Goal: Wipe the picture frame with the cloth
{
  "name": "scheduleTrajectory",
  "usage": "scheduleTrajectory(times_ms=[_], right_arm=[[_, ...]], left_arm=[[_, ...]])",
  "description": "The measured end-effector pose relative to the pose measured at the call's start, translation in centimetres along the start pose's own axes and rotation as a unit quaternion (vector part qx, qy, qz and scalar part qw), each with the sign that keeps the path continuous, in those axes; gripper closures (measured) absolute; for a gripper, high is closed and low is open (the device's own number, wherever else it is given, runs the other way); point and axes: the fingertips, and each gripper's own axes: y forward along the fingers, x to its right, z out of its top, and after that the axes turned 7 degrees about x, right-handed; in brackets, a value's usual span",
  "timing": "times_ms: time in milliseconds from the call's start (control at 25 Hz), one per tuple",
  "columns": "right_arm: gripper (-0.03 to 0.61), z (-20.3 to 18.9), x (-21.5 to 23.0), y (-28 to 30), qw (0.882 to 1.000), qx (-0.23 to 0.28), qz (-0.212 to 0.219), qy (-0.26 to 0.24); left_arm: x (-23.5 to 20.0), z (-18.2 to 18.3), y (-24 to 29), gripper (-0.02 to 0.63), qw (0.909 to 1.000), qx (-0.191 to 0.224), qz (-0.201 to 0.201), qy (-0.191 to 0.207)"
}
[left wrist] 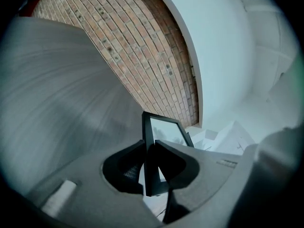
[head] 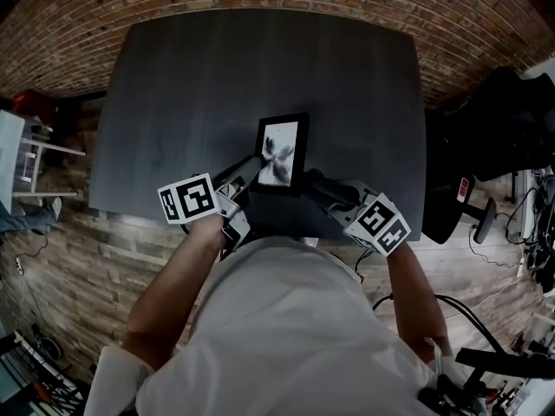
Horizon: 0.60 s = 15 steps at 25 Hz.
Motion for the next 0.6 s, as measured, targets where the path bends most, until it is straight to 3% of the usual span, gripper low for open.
scheduleTrajectory(times_ms=[160,320,600], right_arm=[[0.494,1.1,5.3,-1.4,0.998,0.035,-0.037,0.038],[0.494,3.2,8.8,-1.2,0.995,0.073,-0.036,0.056],[0.494,7.0,7.5,0.5,0.987,0.123,0.091,0.058]], left_arm=[[1.1,-1.0,-0.2,0.537,0.9993,-0.03,-0.022,0.006],[2.9,-3.0,-0.2,0.537,0.9957,-0.072,-0.057,0.011],[5.3,-5.1,-0.9,0.537,0.9831,-0.141,-0.114,0.028]])
